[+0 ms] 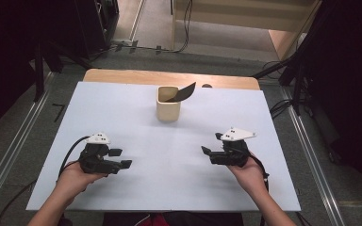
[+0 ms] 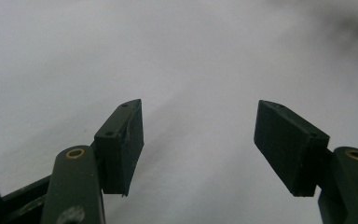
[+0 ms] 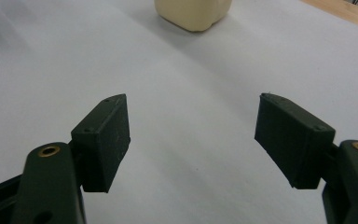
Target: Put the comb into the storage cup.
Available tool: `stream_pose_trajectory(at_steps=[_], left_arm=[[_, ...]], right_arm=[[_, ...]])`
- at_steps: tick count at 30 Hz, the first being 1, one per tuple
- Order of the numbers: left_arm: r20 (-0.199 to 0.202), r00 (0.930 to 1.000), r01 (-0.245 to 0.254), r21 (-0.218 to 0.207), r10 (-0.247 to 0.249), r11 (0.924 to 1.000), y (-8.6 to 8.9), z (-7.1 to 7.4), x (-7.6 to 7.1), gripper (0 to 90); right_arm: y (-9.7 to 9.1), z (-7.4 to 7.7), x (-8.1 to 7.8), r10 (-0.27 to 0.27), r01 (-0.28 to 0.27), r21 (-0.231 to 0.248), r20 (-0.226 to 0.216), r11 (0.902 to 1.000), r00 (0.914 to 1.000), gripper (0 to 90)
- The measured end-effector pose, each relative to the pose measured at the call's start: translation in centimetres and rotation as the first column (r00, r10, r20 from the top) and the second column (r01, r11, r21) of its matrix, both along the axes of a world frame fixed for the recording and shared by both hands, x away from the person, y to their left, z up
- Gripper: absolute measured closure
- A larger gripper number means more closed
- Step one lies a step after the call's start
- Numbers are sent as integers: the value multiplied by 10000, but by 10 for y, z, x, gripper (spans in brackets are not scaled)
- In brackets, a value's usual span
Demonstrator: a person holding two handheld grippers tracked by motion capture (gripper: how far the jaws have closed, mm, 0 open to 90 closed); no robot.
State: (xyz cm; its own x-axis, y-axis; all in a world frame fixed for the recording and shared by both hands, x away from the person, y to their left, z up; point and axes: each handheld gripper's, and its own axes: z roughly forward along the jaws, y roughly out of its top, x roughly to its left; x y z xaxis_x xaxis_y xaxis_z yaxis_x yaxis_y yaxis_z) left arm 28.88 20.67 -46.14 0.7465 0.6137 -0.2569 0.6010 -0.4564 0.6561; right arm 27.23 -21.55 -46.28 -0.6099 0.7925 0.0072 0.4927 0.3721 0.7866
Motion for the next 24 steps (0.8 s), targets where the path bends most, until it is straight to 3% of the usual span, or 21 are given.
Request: stream_pose_trajectory(at_steps=[24], left_arm=[[-49, 9999, 133, -105, -134, 9999, 2, -4, -10, 340]], right_arm=[[-31, -11, -20, -378, 392, 208, -650, 9990, 9972, 246]])
